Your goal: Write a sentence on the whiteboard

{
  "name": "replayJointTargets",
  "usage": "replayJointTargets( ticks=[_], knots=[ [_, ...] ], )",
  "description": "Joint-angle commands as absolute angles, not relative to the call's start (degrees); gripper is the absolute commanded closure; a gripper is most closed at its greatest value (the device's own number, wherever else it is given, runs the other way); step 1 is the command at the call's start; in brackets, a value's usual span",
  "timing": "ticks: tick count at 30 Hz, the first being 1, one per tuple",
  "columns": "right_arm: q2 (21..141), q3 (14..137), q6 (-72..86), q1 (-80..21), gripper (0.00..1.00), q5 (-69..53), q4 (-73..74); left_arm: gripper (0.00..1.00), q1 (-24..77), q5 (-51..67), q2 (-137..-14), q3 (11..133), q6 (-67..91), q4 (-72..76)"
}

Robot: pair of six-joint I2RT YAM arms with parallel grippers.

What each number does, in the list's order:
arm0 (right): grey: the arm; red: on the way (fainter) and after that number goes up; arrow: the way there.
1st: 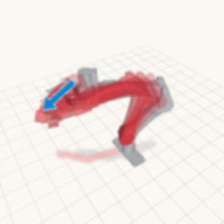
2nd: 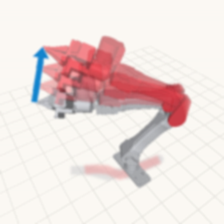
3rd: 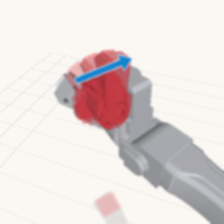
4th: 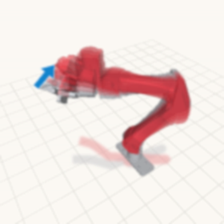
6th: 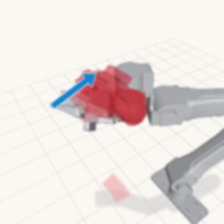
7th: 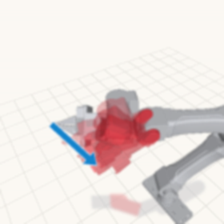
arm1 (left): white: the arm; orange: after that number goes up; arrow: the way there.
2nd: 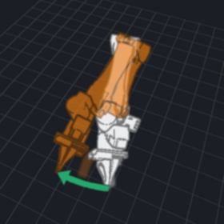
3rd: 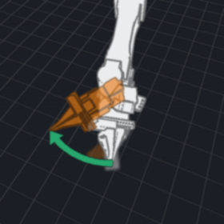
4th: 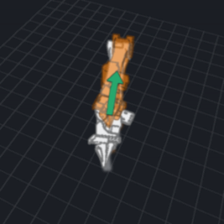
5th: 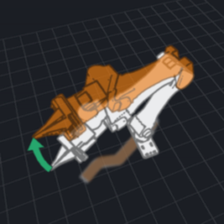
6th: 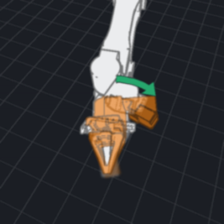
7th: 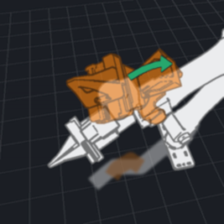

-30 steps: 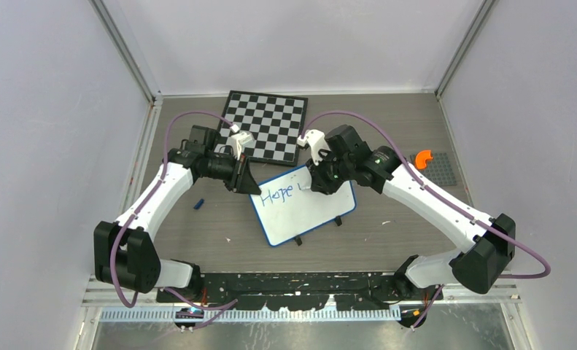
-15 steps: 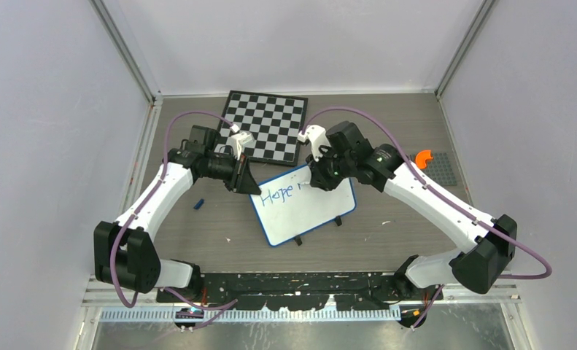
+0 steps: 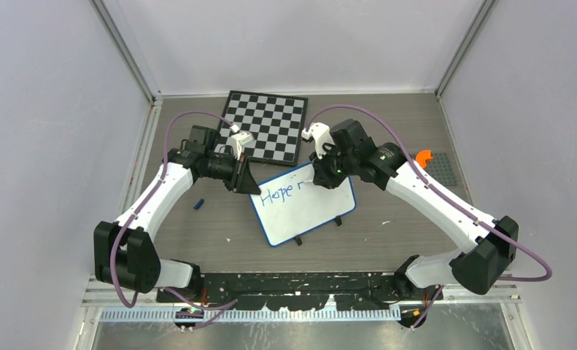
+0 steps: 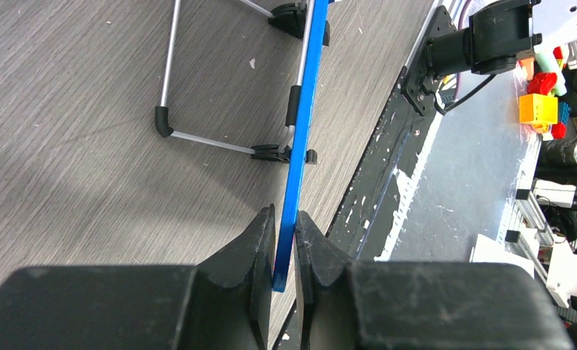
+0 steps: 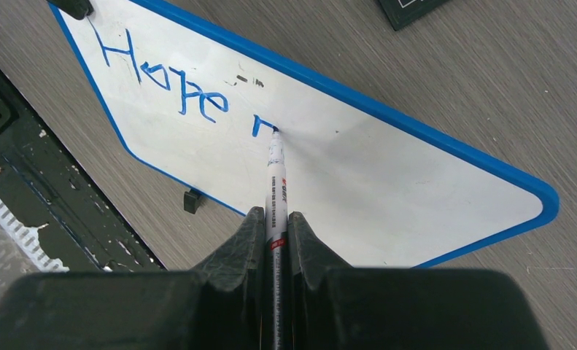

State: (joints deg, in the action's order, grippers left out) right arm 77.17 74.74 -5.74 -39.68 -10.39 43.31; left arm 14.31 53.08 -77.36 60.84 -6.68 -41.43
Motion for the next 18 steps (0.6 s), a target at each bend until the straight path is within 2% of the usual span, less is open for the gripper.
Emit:
replayJointTargets(
  ticks=[1,18],
  knots=[
    [75.7,73.9,-6.1,-39.2,1.0,-10.4,42.3,0.84,14.8,53.6,-76.8,61.7,-7.2,-42.7],
    [74.9,75.8,-6.5,-39.5,1.0,-9.4,42.9,0.84,14.8,53.8,-76.6,61.7,-7.1,-42.7]
  ],
)
